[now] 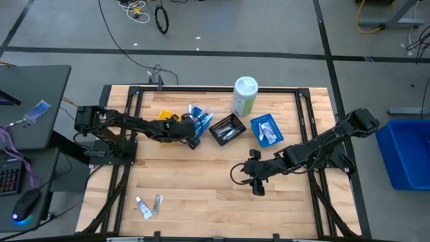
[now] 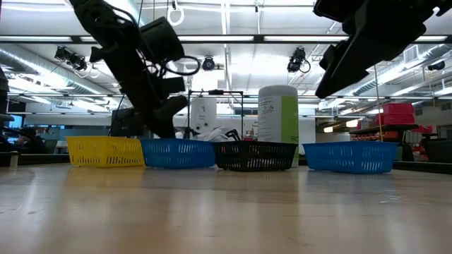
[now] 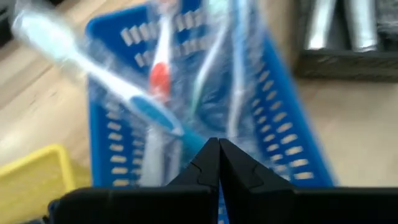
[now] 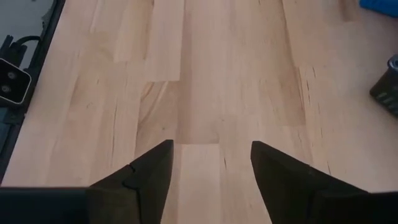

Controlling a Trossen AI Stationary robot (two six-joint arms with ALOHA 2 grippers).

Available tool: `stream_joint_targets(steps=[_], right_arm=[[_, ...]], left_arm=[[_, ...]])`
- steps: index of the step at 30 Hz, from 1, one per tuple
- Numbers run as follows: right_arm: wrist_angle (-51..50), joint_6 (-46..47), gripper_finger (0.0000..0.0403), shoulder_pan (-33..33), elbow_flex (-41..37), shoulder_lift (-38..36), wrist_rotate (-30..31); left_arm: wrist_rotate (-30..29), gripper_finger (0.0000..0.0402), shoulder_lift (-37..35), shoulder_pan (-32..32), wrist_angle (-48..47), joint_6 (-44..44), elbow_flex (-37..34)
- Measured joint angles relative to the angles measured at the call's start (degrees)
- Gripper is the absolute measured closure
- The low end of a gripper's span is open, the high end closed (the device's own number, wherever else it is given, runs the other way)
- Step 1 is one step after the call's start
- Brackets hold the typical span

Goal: Pick & Place Travel size toiletries
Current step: Put the blue toothbrush into the left blue basket, then put the silver nail cutter into the black basket

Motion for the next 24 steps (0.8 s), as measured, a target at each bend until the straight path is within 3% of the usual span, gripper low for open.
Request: stream_joint_targets(steps=[8,11,20,24], right_arm=[[-0.3,1.0,0.0175,-0.3,0.0,0.0,-1.7],[-0.5,1.0,0.0178,-0.3,0.0,0.0,-1.7],[-0.2,1.2,0.0144,-0.3,0.0,2.1,-1.7],[0.2,1.2,0.0129,-0.3,0.0,3.5,-1.7]], left_arm=[[-6.2,0.0396,0.0,-6.0,-12.5,0.8,7.7],[-5.9,0.0390,0.0,-9.5,-17.1,-0.7,11.5],[7.6,0.0345,0.0,-19.5,-20.2,-5.5,17.4],[9.4,0.0316,0.0,-24.7,-20.6,-8.8,17.7]])
